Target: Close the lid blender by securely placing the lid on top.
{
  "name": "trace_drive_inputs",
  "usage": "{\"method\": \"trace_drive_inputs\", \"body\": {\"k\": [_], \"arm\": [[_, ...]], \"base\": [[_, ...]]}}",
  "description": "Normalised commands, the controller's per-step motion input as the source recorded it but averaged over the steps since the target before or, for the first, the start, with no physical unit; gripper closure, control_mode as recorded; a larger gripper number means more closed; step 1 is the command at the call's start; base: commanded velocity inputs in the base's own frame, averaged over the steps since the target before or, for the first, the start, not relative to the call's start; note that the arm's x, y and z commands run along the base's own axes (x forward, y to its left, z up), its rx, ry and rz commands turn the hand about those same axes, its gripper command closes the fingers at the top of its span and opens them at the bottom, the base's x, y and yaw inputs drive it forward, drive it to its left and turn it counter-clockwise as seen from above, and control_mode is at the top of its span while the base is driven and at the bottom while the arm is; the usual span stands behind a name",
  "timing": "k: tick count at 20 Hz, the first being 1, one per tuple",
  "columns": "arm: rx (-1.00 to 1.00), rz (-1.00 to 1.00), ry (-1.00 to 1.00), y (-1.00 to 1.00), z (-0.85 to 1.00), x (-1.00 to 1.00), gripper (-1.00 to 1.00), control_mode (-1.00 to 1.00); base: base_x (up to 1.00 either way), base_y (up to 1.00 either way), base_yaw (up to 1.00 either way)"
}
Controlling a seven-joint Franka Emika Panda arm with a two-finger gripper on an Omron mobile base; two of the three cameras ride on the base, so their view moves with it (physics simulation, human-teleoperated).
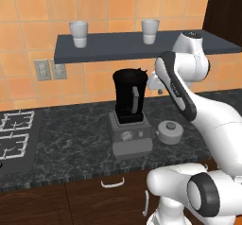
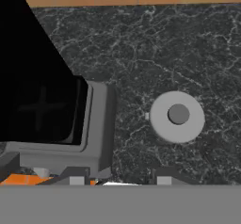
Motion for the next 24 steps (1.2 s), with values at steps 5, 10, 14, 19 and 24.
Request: {"method": "trace_drive_inputs", "body": {"k": [5, 10, 14, 19, 24], "arm": [[0.02, -0.06, 0.00, -0.12, -0.22, -0.15, -1.00, -1.00], [0.19, -0.20, 0.05, -0.78, -0.71, -0.08, -1.00, -1.00], [0.03, -0.07, 0.12, -0.54, -0.71, 0.04, -1.00, -1.00], [-0.03, 0.00, 0.16, -0.07, -0.65, 0.20, -1.00, -1.00], [-0.03, 0.00, 0.14, 0.00, -0.52, 0.42, -1.00, -1.00]], "base": [[0.00, 0.00, 0.00], [0.00, 0.00, 0.00], [0.00, 0.00, 0.00], [0.00, 0.00, 0.00], [0.00, 0.00, 0.00]]}}
